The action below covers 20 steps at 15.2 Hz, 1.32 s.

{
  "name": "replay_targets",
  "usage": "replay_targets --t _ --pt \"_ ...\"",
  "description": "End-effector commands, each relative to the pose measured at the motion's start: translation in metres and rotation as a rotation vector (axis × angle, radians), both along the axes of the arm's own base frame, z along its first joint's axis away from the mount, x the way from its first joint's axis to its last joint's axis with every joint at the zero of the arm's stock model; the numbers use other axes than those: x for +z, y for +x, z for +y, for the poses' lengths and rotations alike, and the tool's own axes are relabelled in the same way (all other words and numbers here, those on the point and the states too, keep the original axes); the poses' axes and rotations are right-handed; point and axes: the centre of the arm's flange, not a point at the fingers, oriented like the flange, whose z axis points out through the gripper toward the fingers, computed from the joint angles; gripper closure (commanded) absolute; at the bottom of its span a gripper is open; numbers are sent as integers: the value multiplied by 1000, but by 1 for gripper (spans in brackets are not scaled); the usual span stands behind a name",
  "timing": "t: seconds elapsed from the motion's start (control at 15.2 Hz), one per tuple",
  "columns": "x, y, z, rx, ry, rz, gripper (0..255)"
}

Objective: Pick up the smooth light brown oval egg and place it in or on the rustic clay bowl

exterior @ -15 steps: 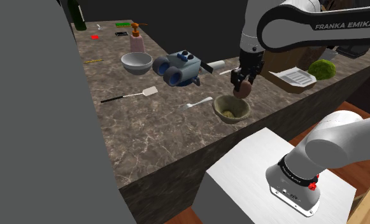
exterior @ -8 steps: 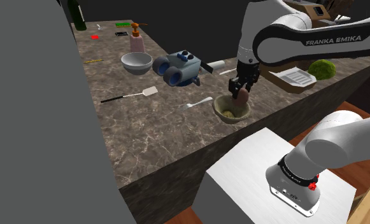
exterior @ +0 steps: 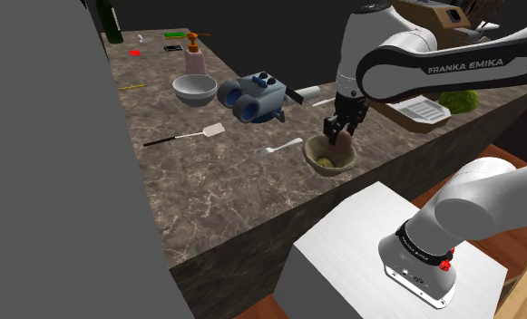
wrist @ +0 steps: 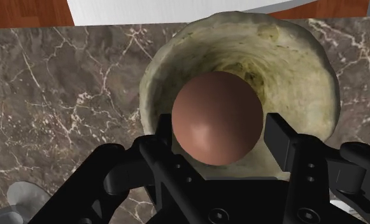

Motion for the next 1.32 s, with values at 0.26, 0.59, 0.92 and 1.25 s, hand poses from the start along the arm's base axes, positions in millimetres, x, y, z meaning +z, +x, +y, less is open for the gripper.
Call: replay_targets --t 0.26,0.59,0.92,1.25 --pt "0 0 0 0 0 0 0" --pt "26 2 5 0 0 0 0" --pt "49 3 9 0 0 0 0" --pt "49 3 9 0 0 0 0"
